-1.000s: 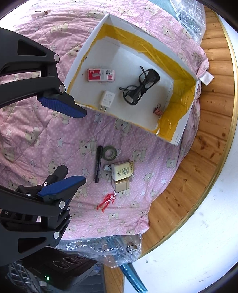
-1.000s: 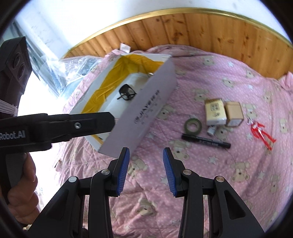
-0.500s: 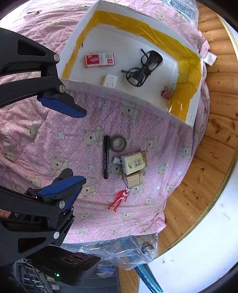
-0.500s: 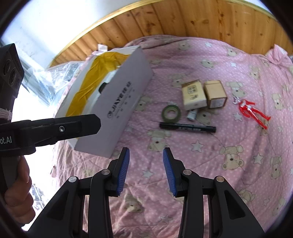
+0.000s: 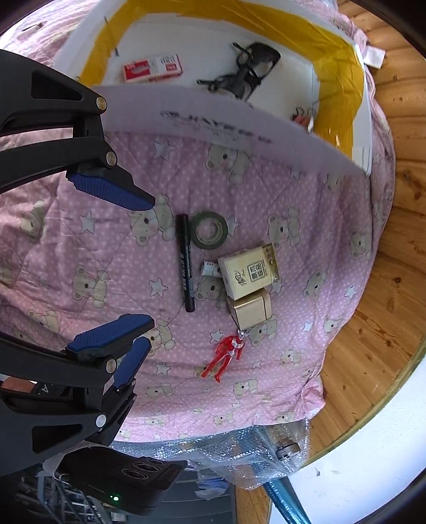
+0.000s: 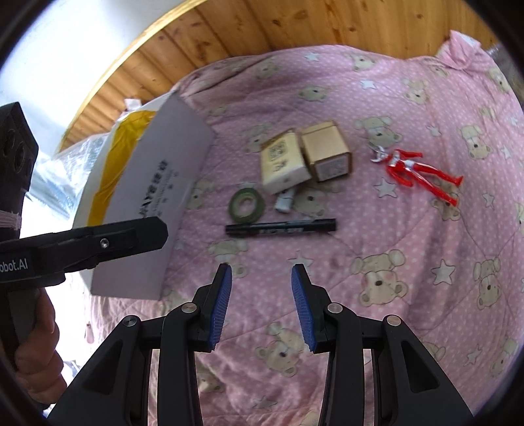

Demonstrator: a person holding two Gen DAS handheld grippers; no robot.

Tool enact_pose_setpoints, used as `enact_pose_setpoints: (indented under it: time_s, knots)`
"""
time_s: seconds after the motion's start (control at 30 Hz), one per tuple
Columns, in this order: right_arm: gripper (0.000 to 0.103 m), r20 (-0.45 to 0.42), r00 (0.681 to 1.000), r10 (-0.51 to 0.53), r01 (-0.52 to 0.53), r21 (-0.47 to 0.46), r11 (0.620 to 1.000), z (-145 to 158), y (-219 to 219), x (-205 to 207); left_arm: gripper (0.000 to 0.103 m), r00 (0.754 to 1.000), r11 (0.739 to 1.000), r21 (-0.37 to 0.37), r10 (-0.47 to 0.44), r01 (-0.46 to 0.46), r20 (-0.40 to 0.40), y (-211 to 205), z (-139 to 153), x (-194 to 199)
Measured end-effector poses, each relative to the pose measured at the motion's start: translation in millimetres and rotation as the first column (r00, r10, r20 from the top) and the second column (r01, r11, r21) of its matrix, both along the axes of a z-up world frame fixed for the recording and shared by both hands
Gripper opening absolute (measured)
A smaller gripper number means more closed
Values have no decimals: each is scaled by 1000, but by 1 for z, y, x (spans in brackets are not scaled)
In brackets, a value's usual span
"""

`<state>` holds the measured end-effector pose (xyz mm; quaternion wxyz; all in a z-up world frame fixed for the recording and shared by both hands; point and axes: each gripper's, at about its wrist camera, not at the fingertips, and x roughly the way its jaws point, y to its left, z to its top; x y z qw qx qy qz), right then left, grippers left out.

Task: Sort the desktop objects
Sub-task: 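Withdraw both tools toward the green tape roll and black marker, then grasp the green tape roll with the left tool while the right tool grasps the red action figure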

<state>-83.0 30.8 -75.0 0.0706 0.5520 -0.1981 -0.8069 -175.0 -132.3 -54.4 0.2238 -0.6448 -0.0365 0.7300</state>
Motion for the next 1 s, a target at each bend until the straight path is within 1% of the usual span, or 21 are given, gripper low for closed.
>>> enact_pose_setpoints:
  time_s: [0.13, 0.3, 0.43, 0.6, 0.7, 0.83, 1.0]
  knots:
    - [40, 18, 999, -35, 35, -1, 999, -10, 14, -10, 67, 1000, 1000, -10, -13, 13, 23, 10, -16, -11]
    - [41, 32, 998, -52, 52, 2, 999, -21, 26, -28, 67, 998, 1000, -15, -2, 3, 64, 15, -43, -29]
    - [40, 16, 998, -62, 61, 45, 997, -24, 36, -41, 67, 995, 1000, -20, 10, -8, 94, 18, -63, -45]
    - [41, 12, 993, -121, 119, 97, 988, -30, 71, -54, 67, 994, 1000, -27, 15, -12, 108, 25, -79, -60]
    - [49, 7, 987, -159, 157, 109, 982, -33, 93, -61, 67, 992, 999, -33, 29, -25, 119, 27, -89, -67]
    - [50, 24, 982, -188, 183, 125, 975, -44, 117, -71, 67, 991, 999, -41, 39, -34, 127, 29, -99, -70]
    - [50, 50, 981, -189, 180, 143, 973, -62, 127, -79, 67, 989, 997, -59, 47, -39, 141, 31, -114, -70]
